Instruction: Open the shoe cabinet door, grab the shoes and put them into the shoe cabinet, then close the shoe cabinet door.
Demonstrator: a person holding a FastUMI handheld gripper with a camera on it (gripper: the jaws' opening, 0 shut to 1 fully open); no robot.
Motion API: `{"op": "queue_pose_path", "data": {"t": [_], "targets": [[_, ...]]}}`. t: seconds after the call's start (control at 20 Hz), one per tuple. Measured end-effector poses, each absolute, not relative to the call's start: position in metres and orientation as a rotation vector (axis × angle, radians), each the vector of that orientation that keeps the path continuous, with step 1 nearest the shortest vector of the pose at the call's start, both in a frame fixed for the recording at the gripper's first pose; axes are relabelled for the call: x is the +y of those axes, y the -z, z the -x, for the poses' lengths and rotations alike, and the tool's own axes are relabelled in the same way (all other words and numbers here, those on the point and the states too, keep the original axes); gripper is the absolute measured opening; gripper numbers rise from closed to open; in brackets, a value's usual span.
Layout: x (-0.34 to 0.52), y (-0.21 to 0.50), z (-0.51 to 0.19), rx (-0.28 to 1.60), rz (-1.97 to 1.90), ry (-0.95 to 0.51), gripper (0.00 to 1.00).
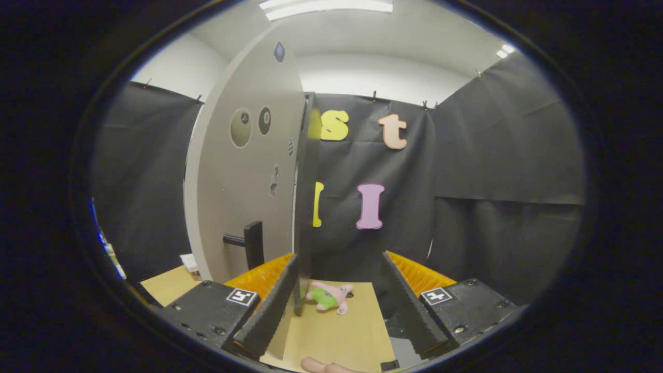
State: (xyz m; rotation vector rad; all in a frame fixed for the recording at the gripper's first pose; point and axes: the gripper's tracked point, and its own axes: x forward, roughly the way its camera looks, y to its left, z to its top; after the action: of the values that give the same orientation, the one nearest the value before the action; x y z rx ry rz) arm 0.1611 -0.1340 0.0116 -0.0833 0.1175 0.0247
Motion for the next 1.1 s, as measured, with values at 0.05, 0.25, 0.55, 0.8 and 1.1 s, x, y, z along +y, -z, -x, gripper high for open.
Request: {"op": "queue_pose_path", "data": {"t": [0.05,0.25,0.55,0.8,1.1], "targets": [[-0.13,-0.011,-0.16,0.12,0.093,-0.017,0.99],[-0.128,-0.015,-0.162,0.103,0.114,0.02,0.97],[-0.113,-0.018,-0.158,0.099,0.136,0.036,0.92],[-0.087,-0.013,-0.16,0.117,0.063,-0.036,0.92],[-0.054,-0.014,-0.162,0.129,0.015,-0.084,0.92]]}}
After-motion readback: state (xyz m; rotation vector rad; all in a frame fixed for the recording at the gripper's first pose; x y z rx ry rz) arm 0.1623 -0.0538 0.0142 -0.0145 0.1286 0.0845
